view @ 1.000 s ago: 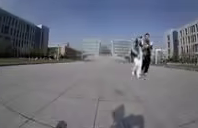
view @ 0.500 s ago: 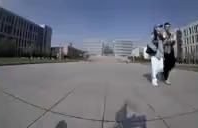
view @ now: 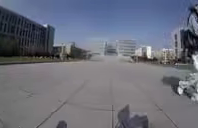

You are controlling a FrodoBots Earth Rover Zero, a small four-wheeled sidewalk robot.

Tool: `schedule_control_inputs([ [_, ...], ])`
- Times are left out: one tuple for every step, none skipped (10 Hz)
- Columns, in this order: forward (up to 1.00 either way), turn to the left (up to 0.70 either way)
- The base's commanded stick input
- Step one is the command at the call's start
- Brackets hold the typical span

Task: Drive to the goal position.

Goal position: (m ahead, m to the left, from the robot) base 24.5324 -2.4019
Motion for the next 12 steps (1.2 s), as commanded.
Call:
schedule_control_inputs([
  [1.0,-0.4],
  [1.0,-0.4],
  [1.0,-0.4],
  [1.0,-0.4],
  [1.0,-0.4],
  [1.0,-0.4],
  [1.0,-0.4],
  [1.0,-0.4],
  [1.0,-0.4],
  [1.0,-0.12],
  [1.0,0.0],
  [1.0,0.0],
])
